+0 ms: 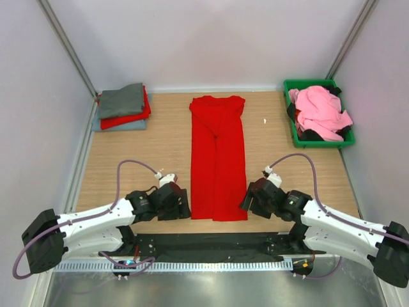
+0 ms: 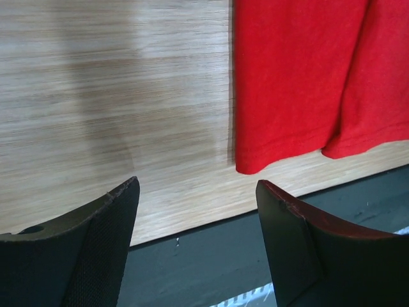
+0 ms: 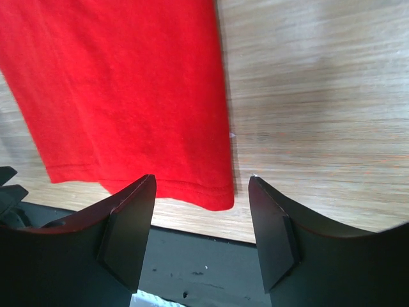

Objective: Fold and stack the t-shirts
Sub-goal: Fold the tshirt

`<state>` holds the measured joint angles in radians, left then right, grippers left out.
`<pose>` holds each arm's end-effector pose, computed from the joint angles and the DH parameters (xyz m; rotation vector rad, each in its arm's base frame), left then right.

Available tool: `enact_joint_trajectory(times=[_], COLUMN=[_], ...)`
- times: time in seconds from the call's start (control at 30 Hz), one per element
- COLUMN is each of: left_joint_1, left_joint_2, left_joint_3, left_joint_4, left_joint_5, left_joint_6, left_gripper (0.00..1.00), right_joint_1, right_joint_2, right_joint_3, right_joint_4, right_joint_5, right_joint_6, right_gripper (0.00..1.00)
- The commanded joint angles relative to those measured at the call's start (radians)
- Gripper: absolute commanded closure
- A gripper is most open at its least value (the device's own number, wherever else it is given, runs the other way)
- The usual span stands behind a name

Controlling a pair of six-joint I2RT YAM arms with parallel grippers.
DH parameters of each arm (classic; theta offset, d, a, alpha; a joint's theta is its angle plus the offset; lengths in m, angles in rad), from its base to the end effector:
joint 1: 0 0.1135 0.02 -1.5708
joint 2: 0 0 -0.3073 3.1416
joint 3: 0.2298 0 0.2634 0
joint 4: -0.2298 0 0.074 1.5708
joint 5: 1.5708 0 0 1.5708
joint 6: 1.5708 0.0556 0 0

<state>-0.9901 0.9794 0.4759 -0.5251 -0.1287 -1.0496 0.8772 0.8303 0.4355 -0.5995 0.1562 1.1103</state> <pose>0.0986 -0.1373 0.1868 -0.1285 2.6957 -0.5480 0.0979 0.1043 0.1890 0.3689 2.6222 0.5448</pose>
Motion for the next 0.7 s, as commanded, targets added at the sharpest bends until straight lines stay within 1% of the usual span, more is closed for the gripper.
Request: enact_joint_trajectory(times=[0.0,0.1,0.27,0.3,0.33,0.37,0.43,0.6,0.67], left_joint_1=[-0.044,-0.053,-0.065,-0.067,-0.068,-0.068,-0.070,-0.078,-0.082], left_joint_2=[0.041,0.059,0.102,0.107,0.120,0.126,0.140,0.186,0.199], left_joint_3=[-0.013,-0.029,-0.046,-0.046,-0.045,-0.045,-0.045,-0.039,-0.040], left_joint_4=[0.085,0.112,0.154,0.158,0.166,0.172,0.186,0.211,0.223], left_joint_5=[-0.086,-0.097,-0.112,-0.115,-0.118,-0.123,-0.123,-0.123,-0.124], left_joint_6=[-0.081,-0.098,-0.119,-0.121,-0.121,-0.122,-0.122,-0.128,-0.132], left_gripper=[0.26,0.28,0.30,0.31,0.32,0.34,0.34,0.35,0.38], right_joint_1=[0.029,0.043,0.051,0.054,0.052,0.054,0.058,0.078,0.085], right_joint_2=[0.051,0.092,0.119,0.115,0.112,0.101,0.092,0.026,0.006], right_joint_3=[-0.027,-0.052,-0.069,-0.073,-0.087,-0.095,-0.113,-0.145,-0.159], right_joint_4=[0.105,0.156,0.159,0.161,0.165,0.167,0.167,0.126,0.116], right_joint_5=[0.040,0.032,0.046,0.046,0.043,0.039,0.032,0.029,0.031], right_joint_6=[0.071,0.075,0.082,0.086,0.089,0.092,0.106,0.140,0.151], right_gripper=[0.36,0.38,0.43,0.46,0.54,0.58,0.65,0.66,0.70])
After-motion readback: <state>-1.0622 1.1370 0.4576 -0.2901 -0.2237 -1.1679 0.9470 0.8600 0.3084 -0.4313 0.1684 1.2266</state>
